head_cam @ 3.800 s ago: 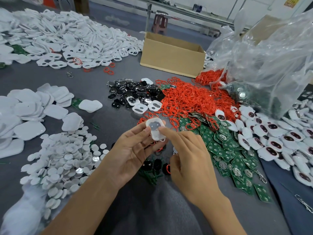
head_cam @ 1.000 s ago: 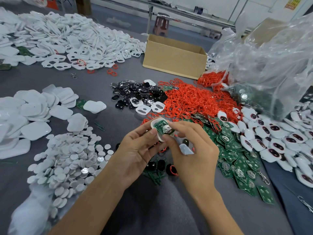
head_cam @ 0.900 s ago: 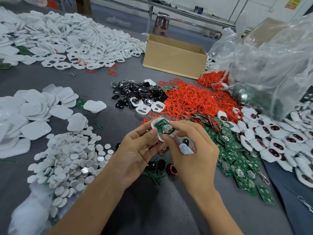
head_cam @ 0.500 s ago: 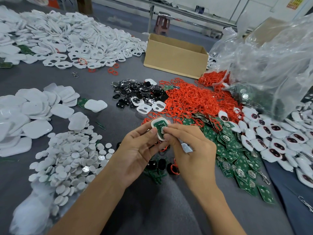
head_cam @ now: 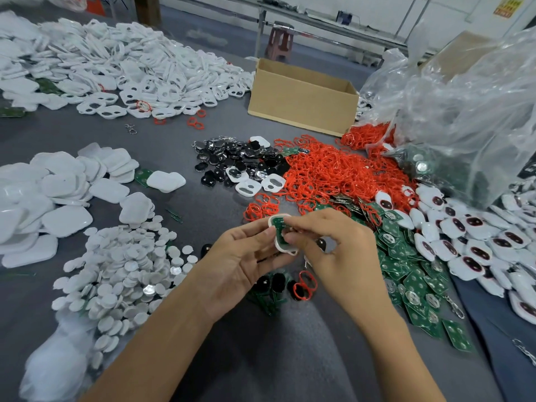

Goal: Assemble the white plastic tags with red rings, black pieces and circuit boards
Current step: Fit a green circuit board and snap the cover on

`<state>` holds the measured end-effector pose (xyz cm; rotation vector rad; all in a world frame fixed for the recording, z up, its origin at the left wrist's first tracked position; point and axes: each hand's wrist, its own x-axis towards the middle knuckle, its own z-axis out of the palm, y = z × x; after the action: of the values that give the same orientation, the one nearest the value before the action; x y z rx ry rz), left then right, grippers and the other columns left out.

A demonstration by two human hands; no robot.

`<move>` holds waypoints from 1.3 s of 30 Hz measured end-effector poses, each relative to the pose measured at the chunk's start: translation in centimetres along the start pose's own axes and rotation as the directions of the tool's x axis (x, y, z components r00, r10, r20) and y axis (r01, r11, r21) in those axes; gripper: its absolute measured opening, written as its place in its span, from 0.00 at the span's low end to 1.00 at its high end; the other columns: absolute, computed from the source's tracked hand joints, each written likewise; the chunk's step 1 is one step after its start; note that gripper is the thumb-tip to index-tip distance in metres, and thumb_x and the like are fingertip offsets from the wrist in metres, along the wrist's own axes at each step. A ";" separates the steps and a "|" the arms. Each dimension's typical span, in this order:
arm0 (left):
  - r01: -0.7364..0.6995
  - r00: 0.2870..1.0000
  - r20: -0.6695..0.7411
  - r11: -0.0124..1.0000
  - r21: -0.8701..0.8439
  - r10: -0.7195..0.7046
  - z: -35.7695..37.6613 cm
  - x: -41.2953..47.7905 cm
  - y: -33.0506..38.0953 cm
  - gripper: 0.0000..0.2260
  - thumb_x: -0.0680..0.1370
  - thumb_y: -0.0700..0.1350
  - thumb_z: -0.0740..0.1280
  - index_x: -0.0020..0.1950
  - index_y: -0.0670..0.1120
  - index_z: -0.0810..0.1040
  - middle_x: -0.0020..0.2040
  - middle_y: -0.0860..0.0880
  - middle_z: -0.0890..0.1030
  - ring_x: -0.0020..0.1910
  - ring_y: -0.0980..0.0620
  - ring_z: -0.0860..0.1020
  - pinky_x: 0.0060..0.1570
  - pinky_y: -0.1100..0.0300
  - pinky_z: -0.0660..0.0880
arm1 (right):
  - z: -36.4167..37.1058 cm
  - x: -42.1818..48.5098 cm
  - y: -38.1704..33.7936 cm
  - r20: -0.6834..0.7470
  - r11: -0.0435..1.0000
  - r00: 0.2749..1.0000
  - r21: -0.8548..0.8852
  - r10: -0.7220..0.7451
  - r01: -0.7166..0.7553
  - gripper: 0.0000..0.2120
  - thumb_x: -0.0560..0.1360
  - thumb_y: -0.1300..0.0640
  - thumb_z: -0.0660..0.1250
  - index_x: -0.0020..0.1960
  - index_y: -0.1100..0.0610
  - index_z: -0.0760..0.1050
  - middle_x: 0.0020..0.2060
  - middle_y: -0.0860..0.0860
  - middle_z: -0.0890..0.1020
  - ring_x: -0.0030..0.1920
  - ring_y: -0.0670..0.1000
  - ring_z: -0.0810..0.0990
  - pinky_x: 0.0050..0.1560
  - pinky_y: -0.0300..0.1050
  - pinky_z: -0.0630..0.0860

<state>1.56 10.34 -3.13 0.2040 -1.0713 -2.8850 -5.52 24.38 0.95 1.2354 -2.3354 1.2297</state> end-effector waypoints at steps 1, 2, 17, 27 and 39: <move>0.008 1.000 0.003 1.000 -0.008 -0.008 0.0 0.0 0.0 0.11 0.75 0.39 0.65 0.54 0.40 0.85 0.50 0.43 0.85 0.47 0.50 0.85 0.46 0.58 0.81 | -0.1 0.2 0.0 0.021 1.000 1.000 -0.016 -0.016 0.016 0.09 0.70 0.62 0.74 0.50 0.54 0.84 0.42 0.49 0.83 0.43 0.47 0.80 0.48 0.36 0.74; 0.012 1.000 0.004 1.000 -0.022 -0.012 0.0 -0.1 0.0 0.12 0.75 0.39 0.65 0.54 0.40 0.84 0.50 0.43 0.85 0.47 0.50 0.85 0.46 0.59 0.81 | -0.2 0.4 0.0 0.035 0.999 0.999 -0.032 -0.036 0.037 0.08 0.70 0.60 0.73 0.49 0.54 0.84 0.42 0.49 0.83 0.43 0.48 0.80 0.48 0.36 0.73; 0.000 1.000 -0.013 1.000 -0.026 -0.001 -0.2 -0.1 0.2 0.17 0.76 0.40 0.65 0.63 0.35 0.78 0.61 0.38 0.81 0.49 0.50 0.84 0.48 0.57 0.81 | 0.1 0.0 -0.1 0.041 0.997 0.997 -0.050 -0.065 0.067 0.18 0.71 0.61 0.72 0.60 0.54 0.76 0.44 0.43 0.81 0.49 0.46 0.80 0.51 0.45 0.76; -0.044 0.967 -0.238 0.979 0.198 0.092 -0.1 0.0 0.8 0.09 0.78 0.35 0.63 0.51 0.39 0.83 0.42 0.43 0.85 0.36 0.53 0.83 0.36 0.60 0.81 | 1.3 0.2 -0.2 0.136 0.998 0.989 0.028 0.050 -0.055 0.24 0.71 0.58 0.75 0.65 0.49 0.73 0.46 0.41 0.84 0.44 0.40 0.79 0.50 0.33 0.72; -0.029 0.947 -0.301 0.961 0.276 0.115 -0.1 -0.3 1.1 0.08 0.77 0.32 0.65 0.50 0.39 0.82 0.40 0.44 0.84 0.36 0.53 0.83 0.37 0.61 0.81 | 2.6 0.6 -0.2 0.146 0.998 0.987 -0.019 0.063 -0.061 0.24 0.71 0.62 0.74 0.64 0.50 0.74 0.43 0.41 0.84 0.42 0.42 0.78 0.45 0.28 0.72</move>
<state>1.86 9.50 -2.45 0.6014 -1.3631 -2.5149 -5.30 22.02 -0.24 1.2981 -2.4998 1.1760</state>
